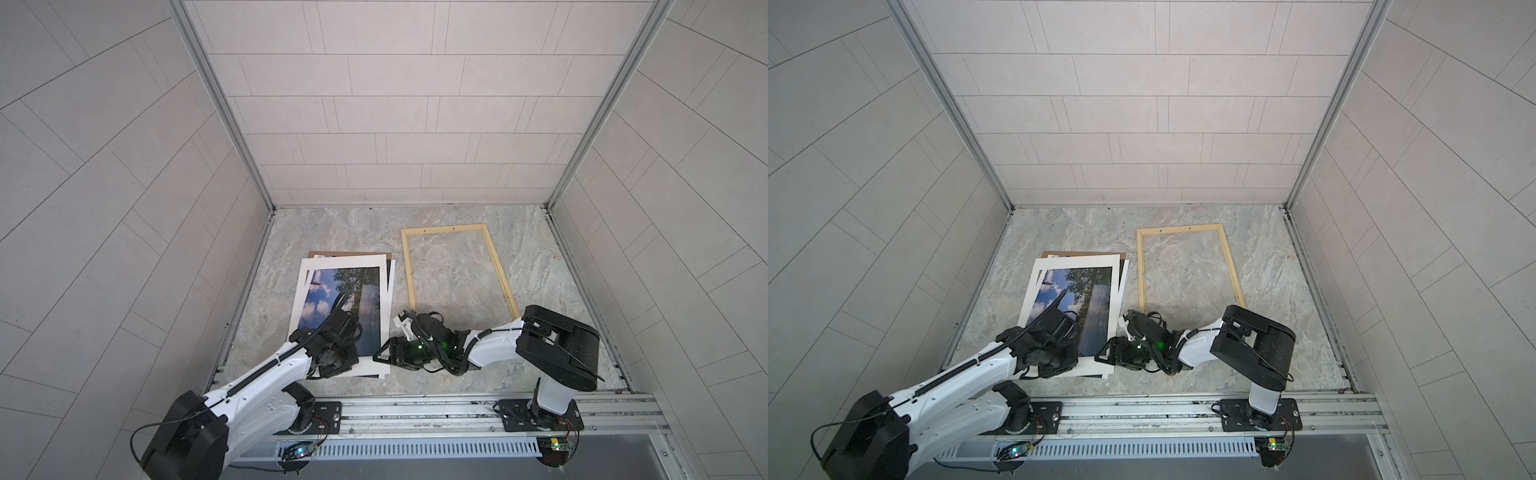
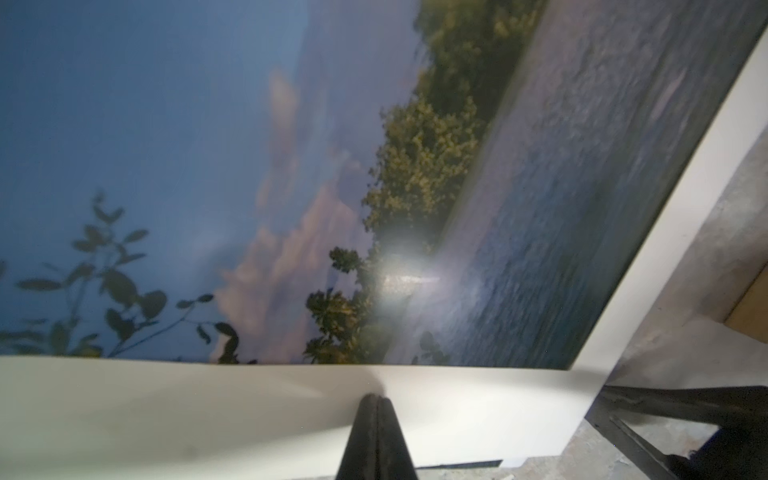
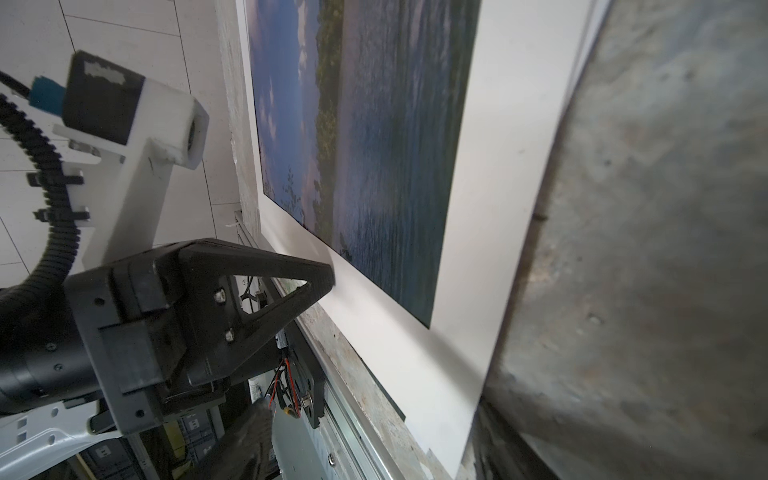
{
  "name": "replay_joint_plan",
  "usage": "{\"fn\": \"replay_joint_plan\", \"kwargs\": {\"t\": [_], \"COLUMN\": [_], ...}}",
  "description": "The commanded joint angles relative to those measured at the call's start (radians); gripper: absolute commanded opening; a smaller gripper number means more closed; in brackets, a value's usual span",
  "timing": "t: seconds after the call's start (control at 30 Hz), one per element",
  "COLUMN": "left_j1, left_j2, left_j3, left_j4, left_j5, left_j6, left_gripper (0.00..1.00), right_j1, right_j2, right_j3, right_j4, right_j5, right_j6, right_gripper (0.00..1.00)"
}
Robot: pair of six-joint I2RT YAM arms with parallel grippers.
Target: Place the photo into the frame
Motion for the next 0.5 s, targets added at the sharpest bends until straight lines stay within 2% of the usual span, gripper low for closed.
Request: {"fn": "replay_joint_plan", "kwargs": {"t": [0.0,0.13,0.47], "left_j1": [-0.015,-0.015,-0.015], "left_j2": [0.033,0.036,0.024], "left_j3": [-0.032,-0.038,-0.049], "left_j4": [0.019,0.024,0.027], "left_j5": [0.024,0.026,0.027], "left_j6": [-0.008,-0.008,-0.012], "left_gripper": [0.00,0.00,0.00], "right_j1": [0.002,-0.003,-0.019], "right_j2": [-0.029,-0.058,-0.066], "right_j3": [0.013,0.021,0.015], "right_j4": [0.016,-0.009,0.106], "right_j5": [-0.005,0.000,-0.012], "right_j6": [0.027,0.010,0.054], "right_gripper": [0.72,0.71,0.68]}}
